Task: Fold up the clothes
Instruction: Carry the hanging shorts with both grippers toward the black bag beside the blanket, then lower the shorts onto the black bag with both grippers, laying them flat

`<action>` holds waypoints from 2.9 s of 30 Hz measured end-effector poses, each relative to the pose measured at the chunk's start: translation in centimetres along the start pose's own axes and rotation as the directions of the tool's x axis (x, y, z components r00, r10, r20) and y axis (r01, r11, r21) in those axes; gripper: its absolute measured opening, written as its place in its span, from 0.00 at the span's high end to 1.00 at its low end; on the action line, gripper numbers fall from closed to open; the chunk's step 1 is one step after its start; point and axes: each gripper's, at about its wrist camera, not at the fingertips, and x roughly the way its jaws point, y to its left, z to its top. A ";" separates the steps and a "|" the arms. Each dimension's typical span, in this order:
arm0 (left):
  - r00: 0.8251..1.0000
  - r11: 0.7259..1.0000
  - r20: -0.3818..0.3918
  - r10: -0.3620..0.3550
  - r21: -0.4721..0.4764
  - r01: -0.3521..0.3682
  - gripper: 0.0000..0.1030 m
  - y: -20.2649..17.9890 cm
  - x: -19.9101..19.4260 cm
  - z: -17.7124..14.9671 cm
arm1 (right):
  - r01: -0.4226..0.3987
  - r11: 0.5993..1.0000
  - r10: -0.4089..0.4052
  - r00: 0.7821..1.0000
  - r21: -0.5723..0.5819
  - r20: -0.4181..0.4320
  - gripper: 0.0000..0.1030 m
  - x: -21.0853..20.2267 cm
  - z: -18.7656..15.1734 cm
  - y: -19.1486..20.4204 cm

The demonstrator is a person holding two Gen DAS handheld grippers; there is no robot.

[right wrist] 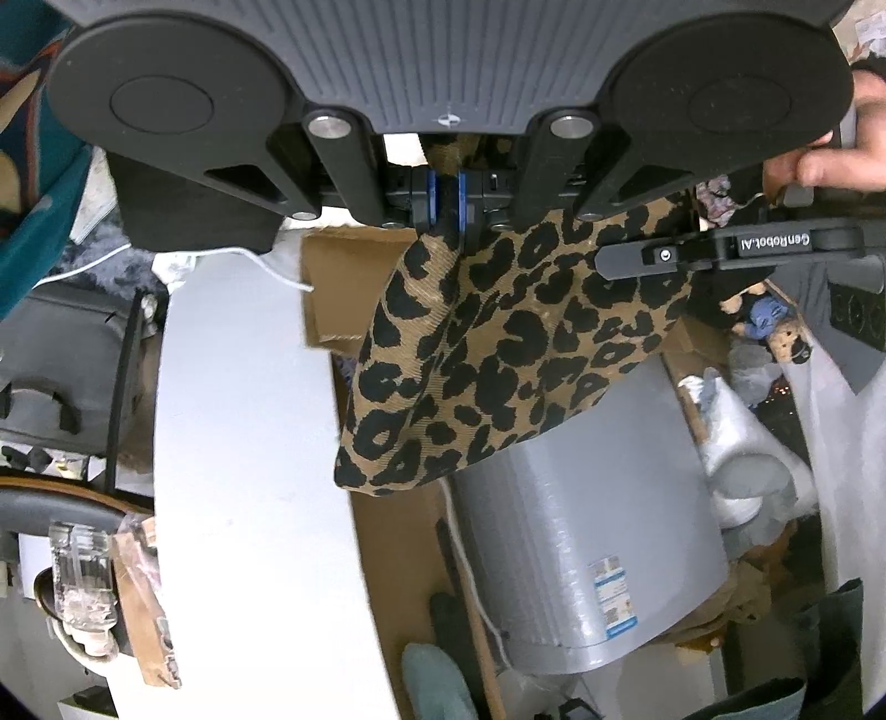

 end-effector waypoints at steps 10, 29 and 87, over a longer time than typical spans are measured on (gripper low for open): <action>0.998 0.999 0.046 -0.039 -0.027 0.040 0.79 -1.7 3.9 1.5 | 0.031 0.997 -0.024 0.996 -0.074 0.089 0.94 -0.5 3.2 -3.7; 0.994 0.984 -0.043 -0.103 -0.150 0.095 0.79 -1.0 16.2 -3.0 | 0.195 0.973 -0.186 0.979 -0.122 0.081 0.94 3.7 1.4 -12.8; 0.989 0.999 -0.148 -0.018 0.025 0.022 0.84 9.6 30.3 -7.3 | 0.414 0.869 -0.460 0.878 -0.271 -0.134 0.58 20.7 -6.1 -21.8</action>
